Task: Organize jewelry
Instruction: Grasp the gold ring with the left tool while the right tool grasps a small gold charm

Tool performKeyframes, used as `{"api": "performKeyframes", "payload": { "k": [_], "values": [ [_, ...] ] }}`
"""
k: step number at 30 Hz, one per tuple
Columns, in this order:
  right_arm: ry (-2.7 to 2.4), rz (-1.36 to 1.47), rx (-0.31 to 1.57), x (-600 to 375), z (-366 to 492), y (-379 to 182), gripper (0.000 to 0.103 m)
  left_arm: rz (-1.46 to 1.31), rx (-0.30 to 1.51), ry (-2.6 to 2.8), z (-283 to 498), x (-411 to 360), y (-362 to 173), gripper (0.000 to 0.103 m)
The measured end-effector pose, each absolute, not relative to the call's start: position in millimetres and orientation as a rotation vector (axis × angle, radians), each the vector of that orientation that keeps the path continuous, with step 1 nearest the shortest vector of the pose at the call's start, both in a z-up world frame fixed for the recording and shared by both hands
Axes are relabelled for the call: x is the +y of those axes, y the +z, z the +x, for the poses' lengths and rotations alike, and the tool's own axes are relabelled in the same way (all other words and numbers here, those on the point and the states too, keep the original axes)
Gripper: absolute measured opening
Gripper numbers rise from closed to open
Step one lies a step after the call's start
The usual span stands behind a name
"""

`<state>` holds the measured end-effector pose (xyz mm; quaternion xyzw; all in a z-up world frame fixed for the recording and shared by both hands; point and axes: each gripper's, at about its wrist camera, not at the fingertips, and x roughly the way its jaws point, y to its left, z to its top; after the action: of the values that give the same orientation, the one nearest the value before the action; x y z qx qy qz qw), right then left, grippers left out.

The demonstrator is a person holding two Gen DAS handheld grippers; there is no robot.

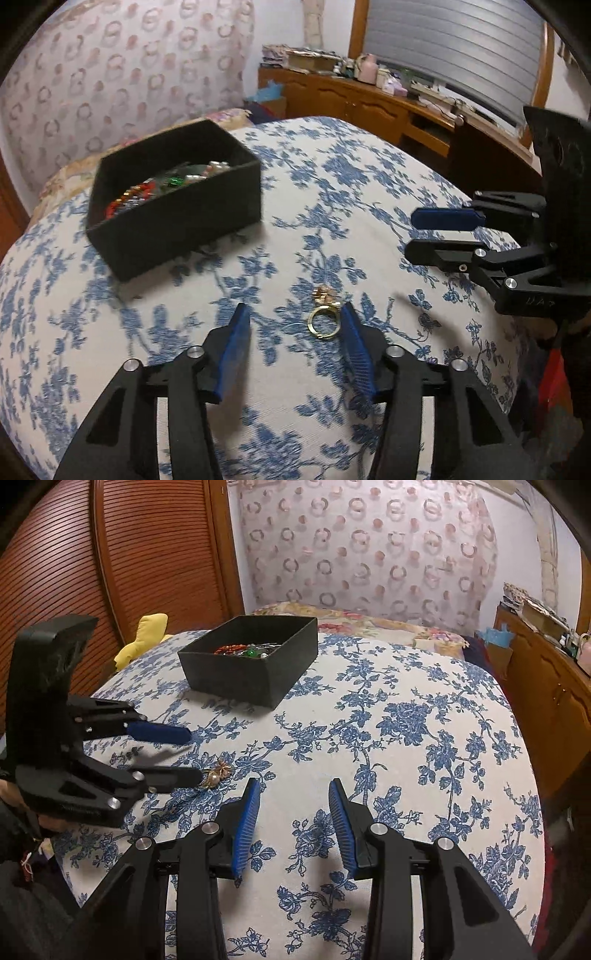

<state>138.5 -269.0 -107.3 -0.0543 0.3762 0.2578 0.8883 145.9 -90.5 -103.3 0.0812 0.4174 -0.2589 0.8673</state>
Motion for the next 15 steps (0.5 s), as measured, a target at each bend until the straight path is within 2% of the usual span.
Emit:
{"api": "performKeyframes", "payload": {
  "k": [7,8,9,15],
  "values": [
    [0.544,-0.129,0.781,-265,140,-107,0.041,0.211,0.868,-0.556,145,-105,-108,0.032],
    [0.545,-0.13,0.781,-264,140,-107,0.041,0.214,0.866,-0.555,145,-105,-108,0.028],
    [0.547,-0.131,0.782,-264,140,-107,0.041,0.222,0.864,-0.554,144,-106,-108,0.018],
    [0.583,-0.161,0.795,-248,142,-110,0.041,0.211,0.861,-0.534,141,-93,-104,0.018]
  ]
}}
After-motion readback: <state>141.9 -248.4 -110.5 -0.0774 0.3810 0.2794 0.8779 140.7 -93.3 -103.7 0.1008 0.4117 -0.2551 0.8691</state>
